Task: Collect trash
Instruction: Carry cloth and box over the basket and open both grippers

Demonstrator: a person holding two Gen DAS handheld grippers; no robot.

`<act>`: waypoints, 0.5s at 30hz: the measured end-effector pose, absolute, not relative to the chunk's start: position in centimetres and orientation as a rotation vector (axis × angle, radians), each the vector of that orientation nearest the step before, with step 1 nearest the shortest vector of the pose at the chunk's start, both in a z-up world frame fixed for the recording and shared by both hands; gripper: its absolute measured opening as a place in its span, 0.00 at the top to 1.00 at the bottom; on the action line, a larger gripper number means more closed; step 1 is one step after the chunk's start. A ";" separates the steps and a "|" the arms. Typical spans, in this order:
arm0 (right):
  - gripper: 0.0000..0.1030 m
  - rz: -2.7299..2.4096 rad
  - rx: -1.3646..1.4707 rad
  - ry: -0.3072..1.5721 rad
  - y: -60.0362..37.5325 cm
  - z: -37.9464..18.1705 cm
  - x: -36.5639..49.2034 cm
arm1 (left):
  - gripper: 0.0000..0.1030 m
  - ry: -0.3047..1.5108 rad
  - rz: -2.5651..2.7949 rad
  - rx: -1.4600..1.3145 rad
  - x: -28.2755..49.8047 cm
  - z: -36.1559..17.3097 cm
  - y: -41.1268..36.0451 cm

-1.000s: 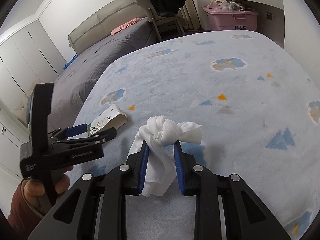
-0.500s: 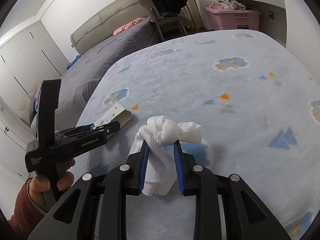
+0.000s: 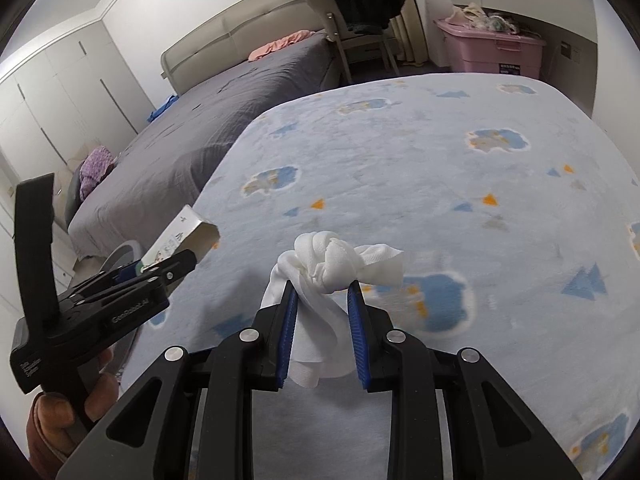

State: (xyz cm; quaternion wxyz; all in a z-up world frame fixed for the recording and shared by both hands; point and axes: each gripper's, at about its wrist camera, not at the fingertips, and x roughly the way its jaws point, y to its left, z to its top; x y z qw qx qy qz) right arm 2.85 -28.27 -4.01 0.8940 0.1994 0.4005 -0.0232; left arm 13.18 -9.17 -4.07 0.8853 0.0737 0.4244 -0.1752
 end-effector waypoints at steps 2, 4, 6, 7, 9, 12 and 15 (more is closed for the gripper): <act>0.76 -0.028 0.391 0.830 -26.9 -3.5 3.0 | 0.55 0.864 -0.334 0.143 12.6 -3.3 -7.4; 0.76 -0.010 0.373 0.831 -25.7 -3.1 3.2 | 0.55 0.844 -0.304 0.131 11.9 -2.5 -5.5; 0.76 0.010 0.354 0.831 -24.4 -2.7 3.5 | 0.55 0.832 -0.279 0.119 11.4 -2.0 -3.7; 0.76 0.022 0.342 0.830 -23.5 -2.4 3.7 | 0.55 0.829 -0.269 0.113 11.3 -1.8 -3.0; 0.76 0.047 0.323 0.828 -22.1 -2.0 4.2 | 0.55 0.824 -0.241 0.095 10.9 -1.4 -0.9; 0.76 0.087 0.293 0.821 -19.5 -1.3 5.1 | 0.55 0.816 -0.197 0.076 10.3 -1.1 2.1; 0.76 0.130 0.268 0.820 -16.7 -0.9 6.0 | 0.55 0.814 -0.156 0.054 10.0 -0.9 5.1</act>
